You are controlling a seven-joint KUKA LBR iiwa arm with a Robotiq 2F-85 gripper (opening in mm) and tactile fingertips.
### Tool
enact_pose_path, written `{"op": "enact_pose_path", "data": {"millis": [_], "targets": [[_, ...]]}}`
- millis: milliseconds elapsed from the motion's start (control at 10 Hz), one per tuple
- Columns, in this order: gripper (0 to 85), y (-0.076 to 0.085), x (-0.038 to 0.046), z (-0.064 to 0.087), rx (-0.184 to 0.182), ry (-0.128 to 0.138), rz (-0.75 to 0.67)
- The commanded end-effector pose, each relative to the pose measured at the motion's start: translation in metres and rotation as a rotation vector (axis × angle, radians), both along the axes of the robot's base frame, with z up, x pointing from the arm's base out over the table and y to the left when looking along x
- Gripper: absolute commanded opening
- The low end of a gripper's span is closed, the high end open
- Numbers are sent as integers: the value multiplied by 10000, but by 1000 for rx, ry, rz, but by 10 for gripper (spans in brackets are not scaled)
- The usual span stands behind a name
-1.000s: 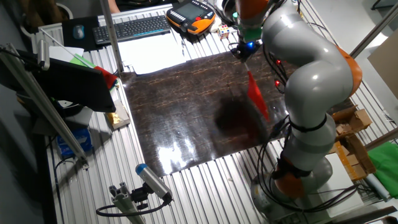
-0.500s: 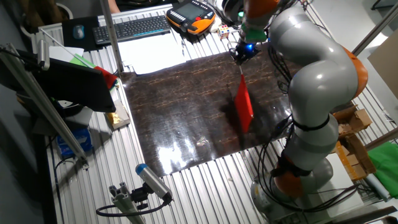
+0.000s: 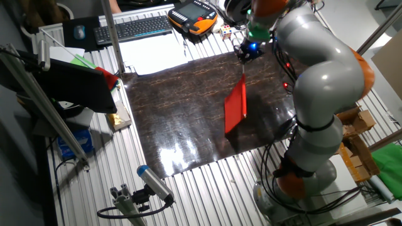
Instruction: Wave the flag
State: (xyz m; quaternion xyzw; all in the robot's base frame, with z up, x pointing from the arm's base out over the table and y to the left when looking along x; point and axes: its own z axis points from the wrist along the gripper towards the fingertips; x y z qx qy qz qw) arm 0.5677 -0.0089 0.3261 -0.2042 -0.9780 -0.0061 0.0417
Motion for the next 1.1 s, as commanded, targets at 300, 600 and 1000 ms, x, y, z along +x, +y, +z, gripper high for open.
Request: {"op": "enact_pose_path", "data": {"millis": [300, 600, 1000], "targets": [[10, -340, 76, 59, -93, 38, 517], [13, -378, 83, 64, -233, 34, 730], [17, -582, 86, 51, -260, 23, 837]]}}
